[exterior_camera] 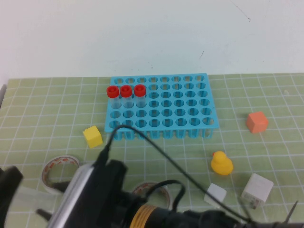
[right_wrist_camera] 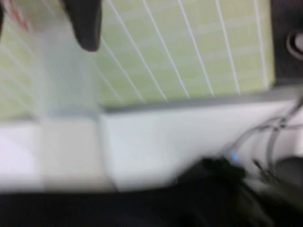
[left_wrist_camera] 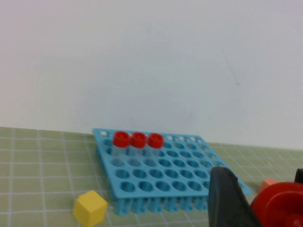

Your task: Place the test tubes

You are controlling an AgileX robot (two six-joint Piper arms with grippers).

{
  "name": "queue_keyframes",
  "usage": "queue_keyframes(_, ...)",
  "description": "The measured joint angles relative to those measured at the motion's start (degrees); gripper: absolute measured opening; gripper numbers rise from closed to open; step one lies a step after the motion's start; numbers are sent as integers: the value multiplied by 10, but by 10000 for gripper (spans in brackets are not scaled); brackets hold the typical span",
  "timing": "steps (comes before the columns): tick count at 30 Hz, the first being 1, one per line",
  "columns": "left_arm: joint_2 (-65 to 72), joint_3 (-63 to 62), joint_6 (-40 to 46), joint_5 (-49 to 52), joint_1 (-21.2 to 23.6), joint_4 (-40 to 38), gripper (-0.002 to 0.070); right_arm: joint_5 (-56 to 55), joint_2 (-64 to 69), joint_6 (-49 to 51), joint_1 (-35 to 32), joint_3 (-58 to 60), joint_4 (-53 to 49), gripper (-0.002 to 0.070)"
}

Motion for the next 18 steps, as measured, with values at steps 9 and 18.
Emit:
queue_keyframes(9, 64, -1, 40, -29, 0, -43, 242, 133, -63, -64, -11, 2, 56, 451)
queue_keyframes(18, 156, -88, 148, -11, 0, -98, 242, 340, -165, -144, -11, 2, 58, 185)
